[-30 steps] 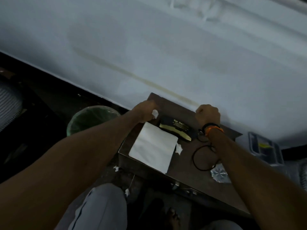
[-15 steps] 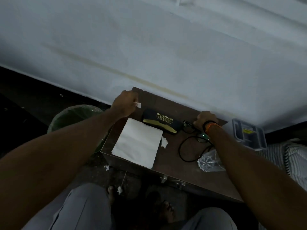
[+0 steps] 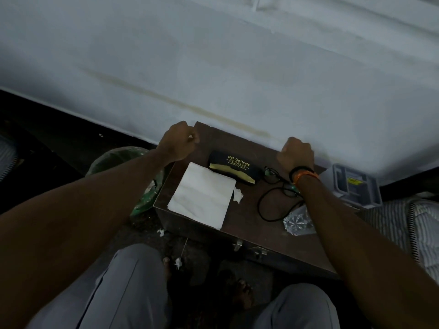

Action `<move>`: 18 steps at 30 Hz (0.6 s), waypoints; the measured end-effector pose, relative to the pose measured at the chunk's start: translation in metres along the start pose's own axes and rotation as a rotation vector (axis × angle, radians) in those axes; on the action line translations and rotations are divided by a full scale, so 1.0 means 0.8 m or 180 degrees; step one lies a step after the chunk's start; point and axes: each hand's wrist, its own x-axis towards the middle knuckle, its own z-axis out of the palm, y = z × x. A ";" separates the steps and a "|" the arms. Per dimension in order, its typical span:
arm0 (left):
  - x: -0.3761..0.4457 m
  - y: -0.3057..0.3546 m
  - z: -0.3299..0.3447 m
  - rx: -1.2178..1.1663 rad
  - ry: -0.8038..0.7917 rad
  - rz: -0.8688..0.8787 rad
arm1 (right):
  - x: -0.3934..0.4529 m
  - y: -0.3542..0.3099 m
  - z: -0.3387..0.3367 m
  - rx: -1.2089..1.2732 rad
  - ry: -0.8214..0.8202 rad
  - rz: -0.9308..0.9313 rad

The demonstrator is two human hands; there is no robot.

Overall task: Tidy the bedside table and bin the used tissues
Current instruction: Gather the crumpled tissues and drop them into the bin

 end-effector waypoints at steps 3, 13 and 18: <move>-0.009 0.011 -0.008 -0.0017 0.0030 -0.0017 | -0.017 -0.017 -0.013 0.0557 -0.0495 -0.0103; -0.049 0.031 -0.025 0.0034 -0.0221 0.0110 | -0.113 -0.051 0.042 0.0663 -0.1894 -0.0110; -0.072 0.021 -0.031 0.0067 -0.0303 0.0170 | -0.133 -0.057 0.064 0.0666 -0.1522 -0.0195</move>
